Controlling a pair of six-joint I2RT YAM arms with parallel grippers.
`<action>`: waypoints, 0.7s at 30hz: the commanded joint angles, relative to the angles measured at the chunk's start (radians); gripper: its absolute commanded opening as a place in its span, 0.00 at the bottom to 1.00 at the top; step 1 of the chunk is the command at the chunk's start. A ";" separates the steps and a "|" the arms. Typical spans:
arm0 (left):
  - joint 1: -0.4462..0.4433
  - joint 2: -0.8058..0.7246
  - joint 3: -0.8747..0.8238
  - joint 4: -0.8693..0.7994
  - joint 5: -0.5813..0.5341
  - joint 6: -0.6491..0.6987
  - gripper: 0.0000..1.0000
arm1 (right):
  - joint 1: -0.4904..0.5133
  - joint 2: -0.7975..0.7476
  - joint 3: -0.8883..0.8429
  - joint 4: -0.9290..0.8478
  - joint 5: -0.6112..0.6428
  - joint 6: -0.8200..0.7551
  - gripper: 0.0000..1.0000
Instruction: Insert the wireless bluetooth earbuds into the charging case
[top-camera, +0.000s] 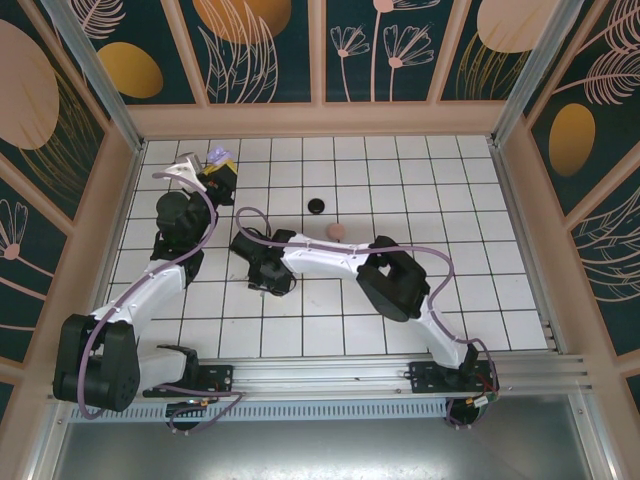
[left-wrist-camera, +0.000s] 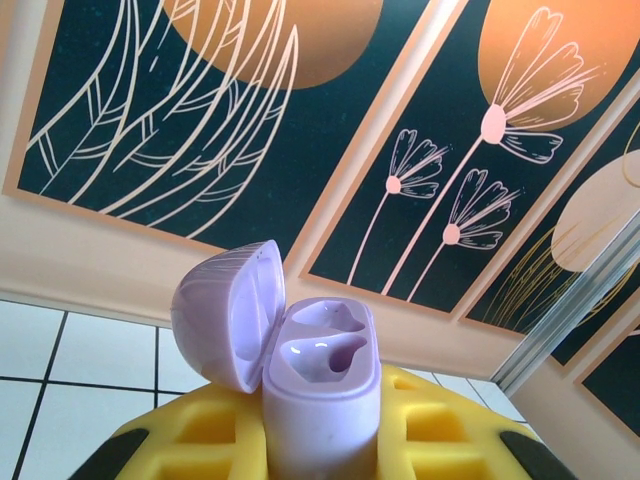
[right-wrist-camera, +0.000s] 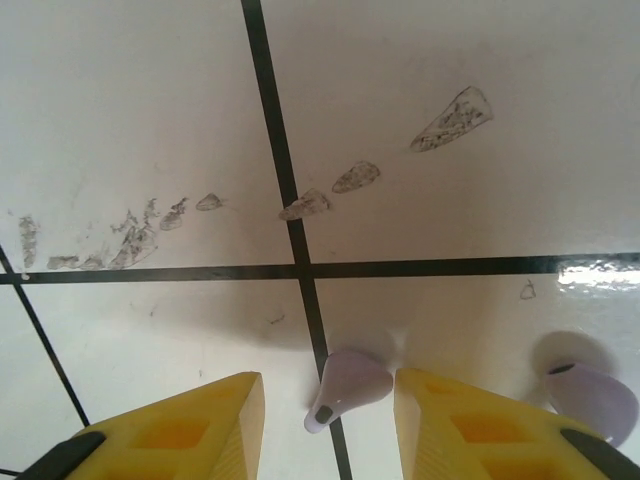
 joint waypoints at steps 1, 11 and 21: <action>0.009 -0.013 -0.014 0.066 0.005 -0.020 0.00 | -0.002 0.027 0.033 -0.033 -0.013 0.017 0.40; 0.010 -0.021 -0.024 0.068 0.008 -0.022 0.00 | -0.015 0.048 0.067 -0.081 0.012 -0.067 0.26; 0.010 -0.024 -0.022 0.064 0.017 -0.019 0.00 | -0.012 0.018 0.058 -0.147 0.088 -0.307 0.18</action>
